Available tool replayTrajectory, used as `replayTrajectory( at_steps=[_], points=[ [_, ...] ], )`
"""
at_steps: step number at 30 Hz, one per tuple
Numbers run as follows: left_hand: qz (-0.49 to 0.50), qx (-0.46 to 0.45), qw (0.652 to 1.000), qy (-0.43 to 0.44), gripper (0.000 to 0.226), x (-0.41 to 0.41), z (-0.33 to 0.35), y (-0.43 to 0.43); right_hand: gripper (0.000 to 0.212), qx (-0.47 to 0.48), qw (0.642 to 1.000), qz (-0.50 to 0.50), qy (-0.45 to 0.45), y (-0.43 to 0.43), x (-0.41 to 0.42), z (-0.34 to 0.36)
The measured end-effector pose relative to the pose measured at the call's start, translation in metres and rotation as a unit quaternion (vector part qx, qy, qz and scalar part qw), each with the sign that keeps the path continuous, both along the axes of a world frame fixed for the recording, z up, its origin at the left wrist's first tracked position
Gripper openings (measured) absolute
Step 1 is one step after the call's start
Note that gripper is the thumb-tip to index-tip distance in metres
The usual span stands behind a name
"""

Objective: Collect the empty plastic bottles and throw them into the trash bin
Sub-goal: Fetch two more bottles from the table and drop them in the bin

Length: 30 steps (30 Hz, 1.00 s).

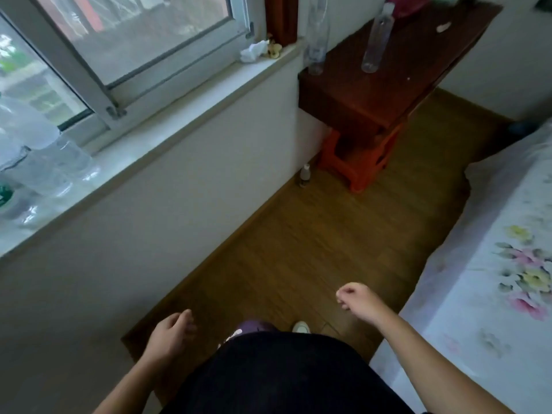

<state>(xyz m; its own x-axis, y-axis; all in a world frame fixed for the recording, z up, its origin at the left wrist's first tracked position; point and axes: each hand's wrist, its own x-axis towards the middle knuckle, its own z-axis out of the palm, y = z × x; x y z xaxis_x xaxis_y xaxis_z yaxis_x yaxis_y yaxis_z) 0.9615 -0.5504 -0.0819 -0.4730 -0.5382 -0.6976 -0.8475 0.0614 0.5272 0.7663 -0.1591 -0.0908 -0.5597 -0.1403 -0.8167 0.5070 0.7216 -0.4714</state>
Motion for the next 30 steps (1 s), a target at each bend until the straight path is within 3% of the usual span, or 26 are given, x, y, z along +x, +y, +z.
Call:
replayTrajectory(
  at_steps=[4, 7, 12, 15, 21, 25, 27, 30],
  points=[
    [-0.039, 0.01, 0.999, -0.002, 0.031, -0.082, -0.006, -0.019, 0.014, -0.015, 0.998, -0.028, 0.045, -0.012, -0.055, 0.008],
    [-0.072, 0.012, 0.997, 0.007, 0.027, -0.147, -0.022, -0.031, 0.014, 0.002, 0.997, -0.07, 0.018, 0.002, -0.075, 0.002],
    [-0.186, 0.037, 0.982, -0.023, 0.027, -0.275, -0.036, -0.024, 0.011, 0.04, 0.975, -0.218, -0.009, 0.029, -0.076, -0.002],
    [-0.291, 0.034, 0.955, -0.04, 0.023, -0.353, -0.028, -0.002, 0.013, 0.048, 0.949, -0.313, -0.004, 0.038, -0.072, 0.005],
    [-0.493, 0.023, 0.869, -0.045, 0.023, -0.491, -0.022, 0.089, 0.02, 0.062, 0.894, -0.444, -0.008, 0.078, -0.041, 0.009],
    [-0.557, 0.019, 0.829, -0.043, 0.029, -0.547, -0.029, 0.148, 0.024, 0.059, 0.853, -0.516, -0.045, 0.116, -0.043, -0.012],
    [-0.58, 0.012, 0.814, -0.04, 0.031, -0.567, -0.029, 0.175, 0.022, 0.05, 0.845, -0.53, -0.049, 0.137, -0.064, -0.02],
    [-0.575, 0.0, 0.817, -0.03, 0.032, -0.593, -0.022, 0.212, 0.024, 0.041, 0.865, -0.499, -0.032, 0.168, -0.113, -0.021]
  ],
)
